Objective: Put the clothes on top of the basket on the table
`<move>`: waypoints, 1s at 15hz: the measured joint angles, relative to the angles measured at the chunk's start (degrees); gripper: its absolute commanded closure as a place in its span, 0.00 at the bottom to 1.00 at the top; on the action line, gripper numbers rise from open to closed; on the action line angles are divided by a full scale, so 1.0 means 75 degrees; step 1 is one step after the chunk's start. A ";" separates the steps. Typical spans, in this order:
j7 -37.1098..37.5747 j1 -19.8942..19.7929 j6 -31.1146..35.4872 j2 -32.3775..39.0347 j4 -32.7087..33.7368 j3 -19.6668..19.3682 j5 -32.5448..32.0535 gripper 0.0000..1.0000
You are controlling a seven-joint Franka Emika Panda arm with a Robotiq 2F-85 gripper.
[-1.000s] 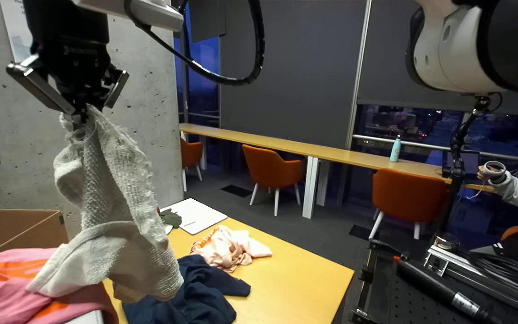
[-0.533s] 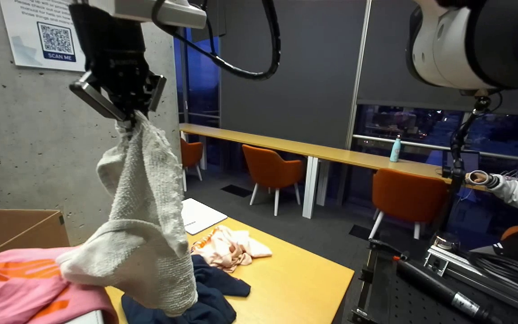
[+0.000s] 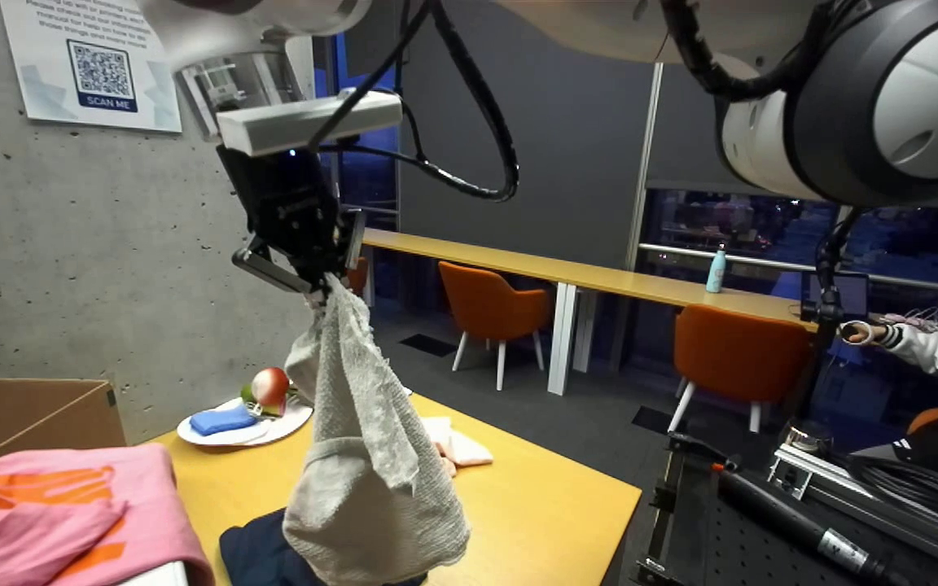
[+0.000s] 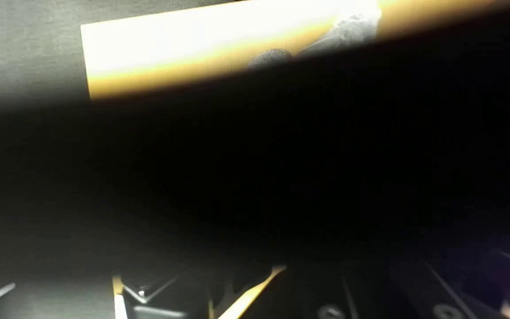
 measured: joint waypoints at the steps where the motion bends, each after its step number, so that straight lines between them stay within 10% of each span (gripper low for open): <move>1: 0.0134 -0.0051 -0.0073 0.0121 -0.0002 0.0000 0.0047 0.98; 14: 0.0635 -0.0230 0.1069 0.2496 0.0007 0.0089 0.0437 0.98; 15: 0.0637 -0.0224 0.1333 0.2731 0.0008 0.0109 0.0490 0.76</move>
